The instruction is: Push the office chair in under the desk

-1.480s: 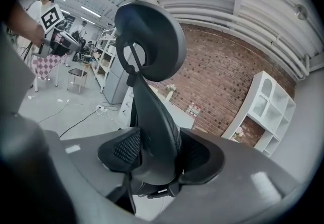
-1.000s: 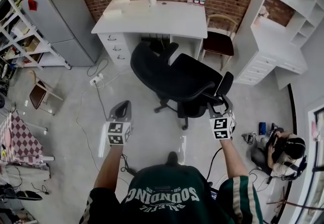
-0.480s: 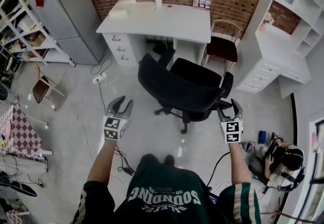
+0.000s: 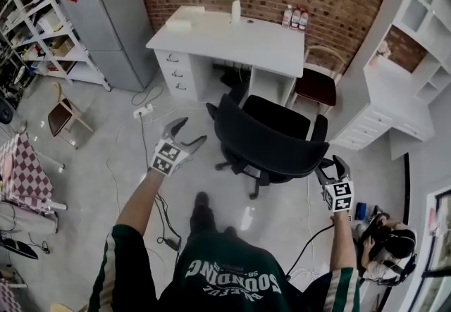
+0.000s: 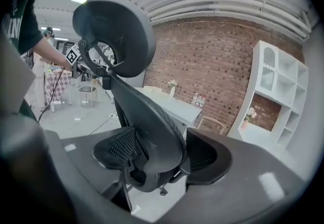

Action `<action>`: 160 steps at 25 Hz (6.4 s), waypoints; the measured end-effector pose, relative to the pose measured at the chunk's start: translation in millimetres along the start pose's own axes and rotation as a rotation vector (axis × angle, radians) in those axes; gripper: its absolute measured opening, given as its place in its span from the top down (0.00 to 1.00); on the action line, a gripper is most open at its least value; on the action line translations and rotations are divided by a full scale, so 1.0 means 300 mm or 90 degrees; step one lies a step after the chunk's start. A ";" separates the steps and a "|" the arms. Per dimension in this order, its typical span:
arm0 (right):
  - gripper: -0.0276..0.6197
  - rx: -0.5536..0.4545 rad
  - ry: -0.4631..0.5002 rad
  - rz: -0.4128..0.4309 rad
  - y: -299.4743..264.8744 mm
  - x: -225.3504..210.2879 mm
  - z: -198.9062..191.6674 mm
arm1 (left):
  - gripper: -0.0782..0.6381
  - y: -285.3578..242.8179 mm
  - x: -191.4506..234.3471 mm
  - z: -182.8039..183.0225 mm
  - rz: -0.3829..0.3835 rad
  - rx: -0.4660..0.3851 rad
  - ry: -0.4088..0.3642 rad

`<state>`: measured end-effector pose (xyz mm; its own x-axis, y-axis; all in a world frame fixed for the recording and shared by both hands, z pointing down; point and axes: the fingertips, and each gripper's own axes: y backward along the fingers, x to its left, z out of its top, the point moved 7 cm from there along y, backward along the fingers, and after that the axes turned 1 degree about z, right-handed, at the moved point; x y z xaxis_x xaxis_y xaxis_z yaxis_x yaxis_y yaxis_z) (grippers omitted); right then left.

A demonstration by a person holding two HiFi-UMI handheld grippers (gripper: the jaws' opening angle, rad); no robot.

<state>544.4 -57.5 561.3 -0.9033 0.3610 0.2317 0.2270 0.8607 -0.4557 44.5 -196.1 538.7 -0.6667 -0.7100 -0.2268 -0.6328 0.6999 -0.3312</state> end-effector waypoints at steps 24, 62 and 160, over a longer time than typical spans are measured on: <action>0.45 -0.013 -0.207 -0.061 -0.092 -0.095 -0.087 | 0.50 -0.404 0.069 -0.057 -0.063 -0.016 0.079; 0.50 -0.033 -0.163 -0.020 -0.165 0.172 0.017 | 0.54 0.039 0.136 -0.232 0.046 0.028 0.110; 0.52 0.025 -0.142 -0.055 -0.971 0.929 0.680 | 0.54 0.201 1.374 -0.589 0.009 0.031 0.144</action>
<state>152.3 -280.8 583.2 -0.9776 0.1954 0.0780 0.1354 0.8684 -0.4771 -338.0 -432.8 587.0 -0.7499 -0.6612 -0.0220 -0.6069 0.7008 -0.3748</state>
